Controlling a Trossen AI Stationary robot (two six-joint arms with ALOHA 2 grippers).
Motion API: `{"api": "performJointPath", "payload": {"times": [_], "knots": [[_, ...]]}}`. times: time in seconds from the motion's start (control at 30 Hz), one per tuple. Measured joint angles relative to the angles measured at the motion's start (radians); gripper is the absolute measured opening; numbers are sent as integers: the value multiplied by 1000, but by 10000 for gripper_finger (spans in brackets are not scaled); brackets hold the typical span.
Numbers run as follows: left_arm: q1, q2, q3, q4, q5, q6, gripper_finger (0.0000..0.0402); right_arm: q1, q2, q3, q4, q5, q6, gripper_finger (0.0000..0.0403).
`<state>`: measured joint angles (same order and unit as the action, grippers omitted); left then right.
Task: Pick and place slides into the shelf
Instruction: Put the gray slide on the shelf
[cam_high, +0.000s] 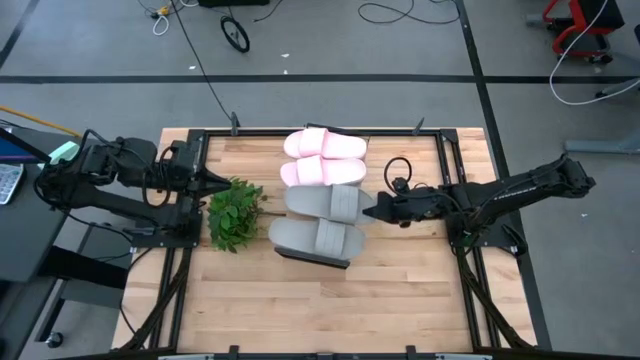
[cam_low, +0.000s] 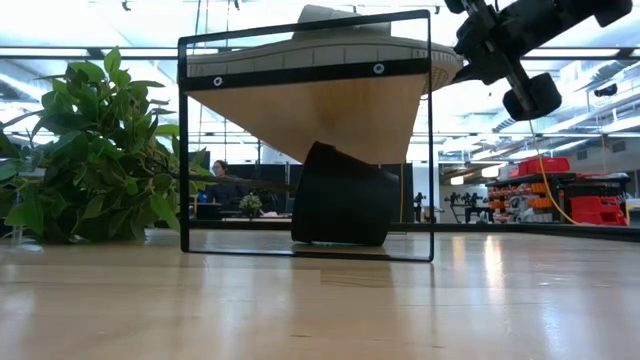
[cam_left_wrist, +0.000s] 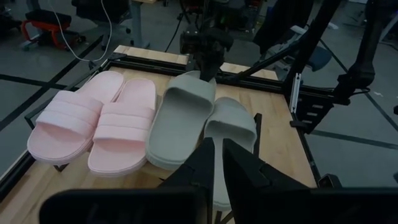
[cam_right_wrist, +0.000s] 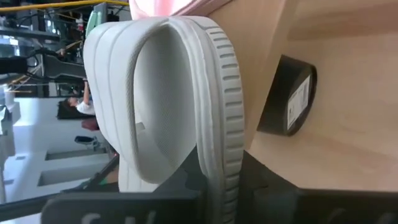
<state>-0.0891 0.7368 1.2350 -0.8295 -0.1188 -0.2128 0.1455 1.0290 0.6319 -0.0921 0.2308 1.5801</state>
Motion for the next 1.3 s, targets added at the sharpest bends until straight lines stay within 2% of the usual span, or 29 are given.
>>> {"api": "performJointPath", "payload": {"times": [0.43,0.9,1.03,1.3], "knots": [[0,1,0,0,-16,-1,34,0,0,4,-46,-80,67,33],[0,3,0,0,-16,-1,30,2,0,4,-52,-28,21,50],[0,3,0,0,-16,-1,35,1,0,4,-9,-19,-14,67],[0,3,0,0,-18,-1,43,-27,24,3,1,-20,-15,127]]}}
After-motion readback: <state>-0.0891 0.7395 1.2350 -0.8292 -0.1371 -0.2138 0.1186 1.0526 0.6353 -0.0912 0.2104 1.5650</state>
